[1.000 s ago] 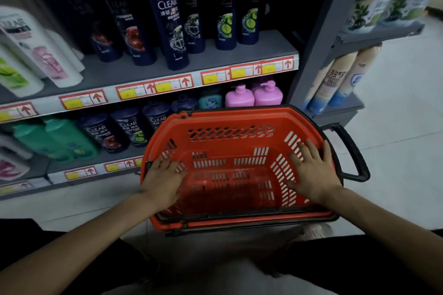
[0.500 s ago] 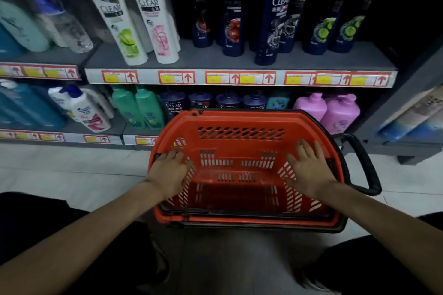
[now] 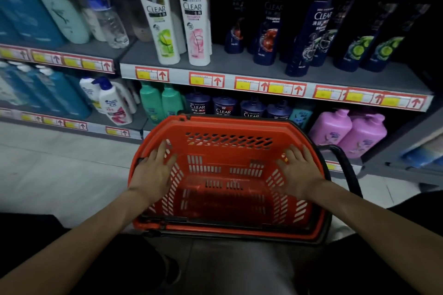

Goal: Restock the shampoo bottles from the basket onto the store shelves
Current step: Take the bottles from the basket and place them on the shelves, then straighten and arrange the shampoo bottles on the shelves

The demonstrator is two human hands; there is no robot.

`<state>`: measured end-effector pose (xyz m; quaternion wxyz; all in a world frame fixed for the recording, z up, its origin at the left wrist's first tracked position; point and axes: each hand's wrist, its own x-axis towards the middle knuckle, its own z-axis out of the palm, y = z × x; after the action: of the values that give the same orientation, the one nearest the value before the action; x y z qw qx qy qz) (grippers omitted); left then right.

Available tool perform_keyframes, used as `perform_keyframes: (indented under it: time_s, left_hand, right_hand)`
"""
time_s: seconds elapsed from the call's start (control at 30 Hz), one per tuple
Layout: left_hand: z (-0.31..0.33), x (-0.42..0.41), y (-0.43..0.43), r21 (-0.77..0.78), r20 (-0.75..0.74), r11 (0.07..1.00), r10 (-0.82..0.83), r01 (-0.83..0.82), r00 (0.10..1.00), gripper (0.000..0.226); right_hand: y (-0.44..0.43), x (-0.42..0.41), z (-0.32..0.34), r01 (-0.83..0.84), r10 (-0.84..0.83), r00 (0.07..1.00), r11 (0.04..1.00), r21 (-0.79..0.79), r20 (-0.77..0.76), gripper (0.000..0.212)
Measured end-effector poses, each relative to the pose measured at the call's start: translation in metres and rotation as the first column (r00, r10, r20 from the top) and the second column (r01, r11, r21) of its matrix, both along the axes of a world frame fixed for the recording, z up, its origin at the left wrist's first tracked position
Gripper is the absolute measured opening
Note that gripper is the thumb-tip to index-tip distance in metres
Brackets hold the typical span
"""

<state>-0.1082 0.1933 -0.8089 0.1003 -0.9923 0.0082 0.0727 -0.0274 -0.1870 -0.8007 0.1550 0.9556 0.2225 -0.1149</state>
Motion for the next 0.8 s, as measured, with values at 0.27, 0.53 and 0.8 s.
perform_keyframes:
  time_s: [0.27, 0.53, 0.8]
  left_hand:
    - [-0.005, -0.028, 0.034, -0.061, 0.055, 0.989, 0.142, -0.138, 0.988, 0.077]
    - [-0.004, -0.039, 0.047, -0.108, 0.049, 0.970, 0.222, -0.216, 0.974, 0.076]
    - [0.002, -0.044, 0.046, -0.161, -0.037, 0.954, 0.252, -0.255, 0.967, 0.083]
  right_hand:
    - [0.025, 0.016, -0.003, -0.160, 0.159, 0.987, 0.987, 0.016, 0.017, 0.082]
    - [0.048, 0.039, -0.012, -0.242, 0.249, 0.966, 0.965, -0.101, 0.073, 0.082]
    - [0.072, 0.029, 0.000, -0.180, 0.186, 0.981, 0.978, -0.105, 0.049, 0.079]
